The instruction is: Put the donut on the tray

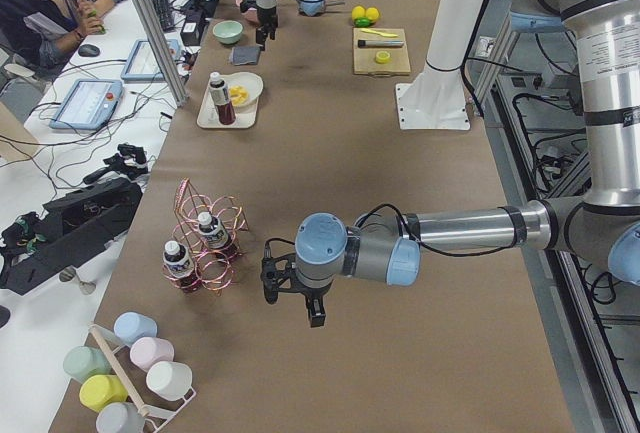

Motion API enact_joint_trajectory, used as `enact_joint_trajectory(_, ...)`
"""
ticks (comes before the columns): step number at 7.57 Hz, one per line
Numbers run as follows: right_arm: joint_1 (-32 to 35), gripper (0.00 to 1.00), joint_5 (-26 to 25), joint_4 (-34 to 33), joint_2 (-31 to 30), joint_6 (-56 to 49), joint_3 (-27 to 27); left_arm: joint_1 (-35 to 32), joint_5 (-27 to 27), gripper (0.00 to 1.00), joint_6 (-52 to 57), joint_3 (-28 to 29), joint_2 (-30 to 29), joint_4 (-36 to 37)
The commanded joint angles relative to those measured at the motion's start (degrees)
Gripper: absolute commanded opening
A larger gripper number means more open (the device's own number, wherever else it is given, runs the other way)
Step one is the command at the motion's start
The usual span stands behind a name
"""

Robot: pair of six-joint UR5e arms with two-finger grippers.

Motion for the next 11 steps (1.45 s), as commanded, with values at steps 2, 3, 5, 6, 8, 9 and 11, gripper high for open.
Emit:
enact_joint_trajectory(2, 5.5, 1.0, 0.6, -1.9, -20.8, -19.3, 17.4, 0.1, -0.1, 0.98, 0.2, -0.2, 2.0, -0.4)
enact_joint_trajectory(3, 7.6, 1.0, 1.2, -1.9, -25.5, -23.0, 21.0, 0.2, -0.1, 0.98, 0.2, -0.2, 2.1, -0.7)
enact_joint_trajectory(5, 11.8, 1.0, 2.6, -1.6, -34.9, -34.0, 24.8, 0.3, -0.1, 0.98, 0.1, -0.2, 2.1, -0.7)
enact_joint_trajectory(6, 14.1, 1.0, 2.8, -1.5, -37.8, -39.3, 24.9, 0.3, -0.1, 0.98, 0.1, -0.2, 2.1, -0.7)
enact_joint_trajectory(8, 20.8, 1.0, 4.9, -1.8, -43.9, -53.4, 24.6, 0.4, -0.1, 0.98, 0.2, -0.3, 2.1, -0.7)
enact_joint_trajectory(9, 24.3, 1.0, 5.9, -1.8, -46.9, -58.8, 24.4, 0.3, -0.1, 0.98, 0.1, -0.4, 2.1, -0.7)
enact_joint_trajectory(11, 28.9, 1.0, 9.0, -1.5, -50.1, -60.3, 23.9, 0.3, -0.1, 0.98, 0.2, -0.6, 2.1, -0.7)
